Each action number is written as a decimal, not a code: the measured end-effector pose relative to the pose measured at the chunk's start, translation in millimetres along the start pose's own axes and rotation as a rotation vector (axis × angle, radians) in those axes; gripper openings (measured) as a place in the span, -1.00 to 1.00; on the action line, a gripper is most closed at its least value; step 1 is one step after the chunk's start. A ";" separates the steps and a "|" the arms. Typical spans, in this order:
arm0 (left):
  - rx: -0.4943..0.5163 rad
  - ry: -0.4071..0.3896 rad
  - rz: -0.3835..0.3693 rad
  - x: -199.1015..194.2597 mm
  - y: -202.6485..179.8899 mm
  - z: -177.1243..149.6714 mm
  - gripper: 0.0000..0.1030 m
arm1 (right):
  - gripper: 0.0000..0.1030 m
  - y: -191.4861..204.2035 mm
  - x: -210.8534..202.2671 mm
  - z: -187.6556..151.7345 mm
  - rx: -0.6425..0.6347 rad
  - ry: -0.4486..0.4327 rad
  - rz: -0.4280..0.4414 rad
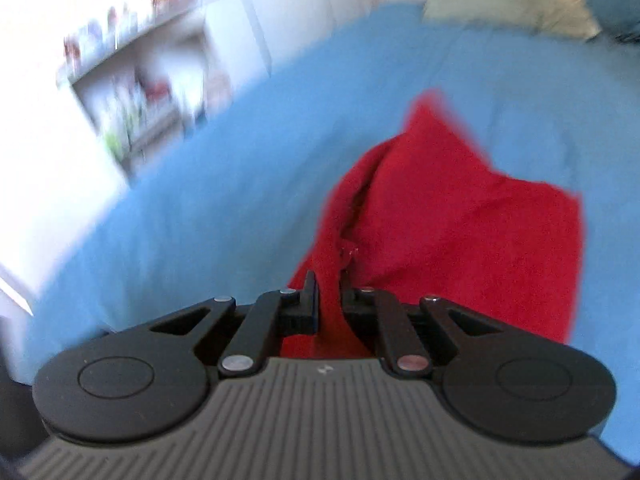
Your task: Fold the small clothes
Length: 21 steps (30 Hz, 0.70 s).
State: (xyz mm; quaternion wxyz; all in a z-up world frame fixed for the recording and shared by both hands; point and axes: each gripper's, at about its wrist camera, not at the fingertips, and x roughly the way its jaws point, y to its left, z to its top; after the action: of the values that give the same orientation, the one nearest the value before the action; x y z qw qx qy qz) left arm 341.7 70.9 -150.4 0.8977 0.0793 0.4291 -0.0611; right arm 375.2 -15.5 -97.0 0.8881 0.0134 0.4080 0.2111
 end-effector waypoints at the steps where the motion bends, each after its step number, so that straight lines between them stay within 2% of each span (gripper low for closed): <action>1: -0.001 0.007 -0.005 2.0 4.6 -6.9 1.00 | -0.44 7.2 19.6 -9.8 -0.018 0.043 -0.019; 3: -0.006 0.013 -0.030 3.9 12.9 -19.6 1.00 | -0.18 15.0 31.5 -24.2 -0.051 0.047 -0.021; 5: -0.019 0.007 -0.055 3.6 18.5 -26.1 1.00 | 0.61 17.1 21.7 -28.8 -0.066 0.005 0.022; 9: -0.062 -0.025 -0.069 -3.4 26.4 -26.8 1.00 | 0.67 11.6 -31.6 -19.7 -0.099 -0.129 0.063; 11: -0.088 -0.052 -0.083 -10.9 33.8 -25.2 1.00 | 0.90 4.8 -65.4 -17.5 -0.125 -0.206 -0.001; 13: -0.130 -0.079 -0.106 -17.2 38.8 -21.5 1.00 | 0.96 -7.8 -95.4 -29.3 -0.141 -0.269 -0.119; 15: -0.166 -0.086 -0.128 -16.6 40.1 -14.6 1.00 | 0.96 -25.9 -110.0 -50.3 -0.134 -0.266 -0.223; 18: -0.219 -0.074 -0.154 -12.0 43.2 -7.1 1.00 | 0.93 -48.6 -109.9 -93.8 -0.097 -0.203 -0.322; 21: -0.244 -0.072 -0.153 -8.5 39.5 -0.6 1.00 | 0.91 -54.6 -96.7 -137.1 -0.062 -0.145 -0.345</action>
State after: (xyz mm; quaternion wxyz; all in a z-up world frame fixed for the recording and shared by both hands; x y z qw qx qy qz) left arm 342.9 110.1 -140.6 0.9082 -0.0655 0.4056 -0.0797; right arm 239.0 -123.0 -129.6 0.9382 -0.0689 0.3327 0.0665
